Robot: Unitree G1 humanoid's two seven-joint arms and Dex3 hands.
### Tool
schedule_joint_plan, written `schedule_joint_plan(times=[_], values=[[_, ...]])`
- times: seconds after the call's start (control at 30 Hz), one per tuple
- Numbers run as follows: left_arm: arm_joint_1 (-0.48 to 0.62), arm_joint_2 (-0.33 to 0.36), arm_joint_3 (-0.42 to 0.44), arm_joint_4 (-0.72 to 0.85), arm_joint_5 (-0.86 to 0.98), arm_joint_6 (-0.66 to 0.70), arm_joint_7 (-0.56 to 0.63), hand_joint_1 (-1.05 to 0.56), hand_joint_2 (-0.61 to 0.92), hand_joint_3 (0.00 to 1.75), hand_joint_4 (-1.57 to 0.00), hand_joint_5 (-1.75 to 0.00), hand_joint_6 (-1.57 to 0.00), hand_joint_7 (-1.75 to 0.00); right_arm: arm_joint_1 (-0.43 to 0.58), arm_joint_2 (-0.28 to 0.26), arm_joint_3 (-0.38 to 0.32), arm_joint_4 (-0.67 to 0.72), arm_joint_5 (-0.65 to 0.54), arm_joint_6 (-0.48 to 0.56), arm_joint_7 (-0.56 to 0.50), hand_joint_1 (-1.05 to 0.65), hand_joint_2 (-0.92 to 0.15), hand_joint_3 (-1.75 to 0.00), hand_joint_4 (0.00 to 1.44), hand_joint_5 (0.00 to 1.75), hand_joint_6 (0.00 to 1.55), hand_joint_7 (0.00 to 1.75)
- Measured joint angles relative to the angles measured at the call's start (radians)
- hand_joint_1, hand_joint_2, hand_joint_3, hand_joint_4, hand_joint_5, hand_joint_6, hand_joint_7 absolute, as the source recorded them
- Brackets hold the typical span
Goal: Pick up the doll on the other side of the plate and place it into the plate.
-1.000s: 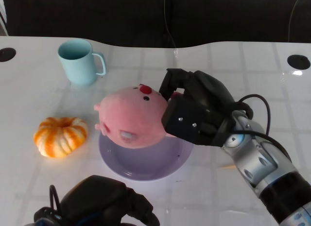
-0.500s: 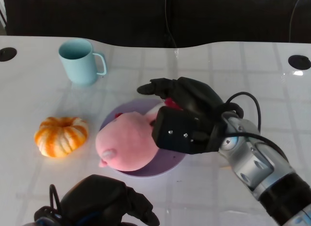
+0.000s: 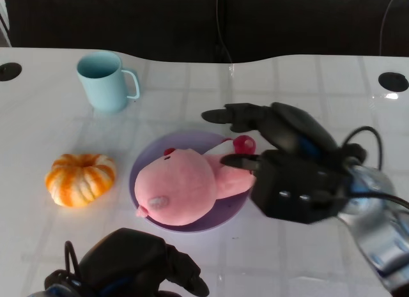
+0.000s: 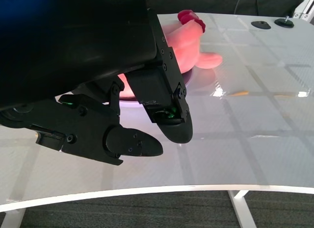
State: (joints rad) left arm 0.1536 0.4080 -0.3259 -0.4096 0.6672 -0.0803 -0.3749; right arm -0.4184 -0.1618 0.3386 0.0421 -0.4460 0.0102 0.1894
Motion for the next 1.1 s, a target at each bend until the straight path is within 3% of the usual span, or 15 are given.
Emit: schedule_joint_plan(times=[0.2,0.63,0.67,0.77,0.87,0.93,1.0,1.1], values=[[-0.004,0.002,0.001,-0.001,0.003,0.004,-0.003,-0.24,0.92,0.23,-0.80,-1.18,-1.10,-0.03,0.128,-0.069,-0.075,-0.152,0.080,0.002,0.068,-0.32,-0.92,-0.15,0.50,0.90,0.76,0.09],[-0.017,0.008,0.002,0.001,0.001,0.022,-0.014,-0.24,0.92,0.24,-0.80,-1.15,-1.09,-0.02,0.388,-0.192,-0.208,-0.301,0.186,-0.020,0.147,-0.09,-0.92,-0.14,0.75,0.92,0.92,0.16],[-0.018,0.008,0.001,0.001,0.001,0.024,-0.016,-0.24,0.92,0.24,-0.80,-1.15,-1.09,-0.02,0.408,-0.202,-0.212,-0.320,0.186,-0.004,0.157,-0.05,-0.92,-0.20,0.79,0.97,0.98,0.19],[-0.019,0.011,0.004,0.001,-0.008,0.024,-0.018,-0.24,0.92,0.24,-0.80,-1.15,-1.09,-0.02,0.476,-0.238,-0.228,-0.397,0.187,0.047,0.200,0.03,-0.71,-0.67,0.84,1.08,1.08,0.31],[-0.019,0.019,0.008,0.003,-0.011,0.017,-0.017,-0.23,0.92,0.22,-0.80,-1.18,-1.10,-0.02,0.517,-0.270,-0.244,-0.458,0.189,0.082,0.235,0.04,-0.65,-0.78,0.86,1.19,1.09,0.40],[-0.020,0.023,0.015,0.010,-0.015,0.006,-0.017,-0.23,0.92,0.23,-0.80,-1.19,-1.10,-0.03,0.539,-0.270,-0.245,-0.472,0.193,0.080,0.235,0.04,-0.55,-0.98,0.84,1.32,0.99,0.69],[-0.020,0.027,0.019,0.022,-0.017,-0.003,-0.015,-0.24,0.92,0.24,-0.80,-1.20,-1.10,-0.03,0.549,-0.266,-0.242,-0.454,0.187,0.073,0.224,0.01,-0.51,-1.03,0.82,1.40,0.90,0.91],[-0.020,0.031,0.024,0.042,-0.019,-0.016,-0.014,-0.23,0.92,0.25,-0.79,-1.21,-1.10,-0.03,0.550,-0.259,-0.236,-0.412,0.169,0.051,0.187,-0.01,-0.50,-1.05,0.80,1.52,0.86,1.04]])
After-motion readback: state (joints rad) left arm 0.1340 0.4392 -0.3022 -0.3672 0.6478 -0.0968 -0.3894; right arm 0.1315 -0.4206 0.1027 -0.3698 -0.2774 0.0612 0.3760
